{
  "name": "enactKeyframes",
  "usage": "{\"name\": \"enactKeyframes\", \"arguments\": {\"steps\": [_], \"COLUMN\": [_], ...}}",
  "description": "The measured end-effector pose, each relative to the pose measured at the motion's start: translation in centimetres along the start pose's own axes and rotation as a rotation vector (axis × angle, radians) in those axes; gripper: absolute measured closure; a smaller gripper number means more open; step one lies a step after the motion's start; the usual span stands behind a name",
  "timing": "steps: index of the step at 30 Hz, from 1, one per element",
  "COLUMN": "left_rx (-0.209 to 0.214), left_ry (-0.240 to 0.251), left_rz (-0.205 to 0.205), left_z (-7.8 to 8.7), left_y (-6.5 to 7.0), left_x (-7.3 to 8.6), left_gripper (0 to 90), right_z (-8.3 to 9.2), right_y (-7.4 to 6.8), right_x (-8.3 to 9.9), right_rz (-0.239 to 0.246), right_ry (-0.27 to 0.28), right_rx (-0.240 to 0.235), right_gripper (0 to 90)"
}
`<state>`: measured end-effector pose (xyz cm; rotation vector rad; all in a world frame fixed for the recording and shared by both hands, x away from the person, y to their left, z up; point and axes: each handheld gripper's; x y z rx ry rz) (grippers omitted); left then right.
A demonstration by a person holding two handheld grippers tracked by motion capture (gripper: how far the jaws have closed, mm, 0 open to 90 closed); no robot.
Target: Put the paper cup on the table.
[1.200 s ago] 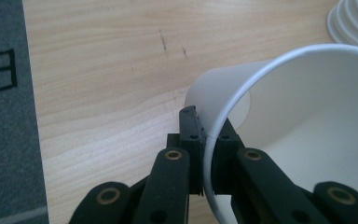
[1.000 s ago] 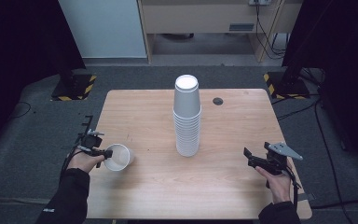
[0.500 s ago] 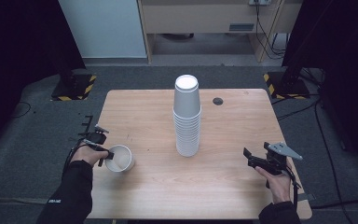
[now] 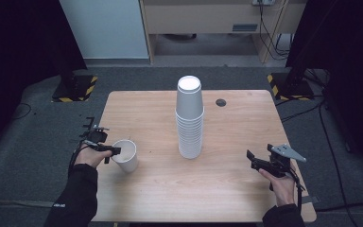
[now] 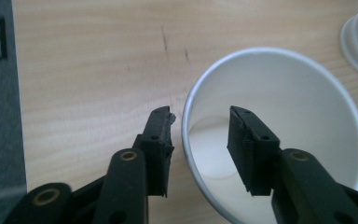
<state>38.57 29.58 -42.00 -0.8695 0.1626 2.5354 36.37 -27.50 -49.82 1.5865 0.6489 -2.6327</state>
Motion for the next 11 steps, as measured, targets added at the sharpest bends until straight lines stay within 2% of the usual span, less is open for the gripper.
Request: {"name": "enactKeyframes", "arguments": {"steps": [1, 2, 4, 7, 9, 11], "left_rx": [0.004, 0.002, -0.022, -0.044, -0.056, -0.06], "left_ry": [0.041, 0.09, 0.197, 0.36, 0.459, 0.526], "left_rz": [0.0, -0.013, -0.017, -0.012, -0.022, -0.029], "left_z": [0.3, 0.5, 0.9, 1.6, 2.1, 2.6], "left_y": [0.0, 0.0, 0.1, 0.3, 0.6, 1.1], "left_x": [0.2, 0.4, 0.8, 1.4, 1.8, 2.3], "left_gripper": [45.6, 46.2, 35.9, 28.5, 26.9, 24.2], "right_z": [0.0, 0.0, 0.0, 0.1, 0.0, 0.0], "right_y": [0.0, 0.0, 0.1, 0.1, 0.1, 0.1], "right_x": [0.0, 0.0, 0.0, -0.1, 0.0, -0.1], "right_rz": [0.0, 0.0, -0.001, -0.002, -0.003, -0.006], "right_ry": [0.001, 0.001, 0.002, 0.004, 0.005, 0.003], "right_rx": [-0.001, 0.0, 0.001, 0.004, 0.005, 0.005], "right_gripper": [8.9, 8.8, 8.8, 8.8, 8.7, 8.7]}}
Point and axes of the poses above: each handheld gripper's, and its own axes: z roughly backward along the jaws, x roughly out of its underside, y roughly to its right, and after that the axes turned 15 degrees about -z, right-handed
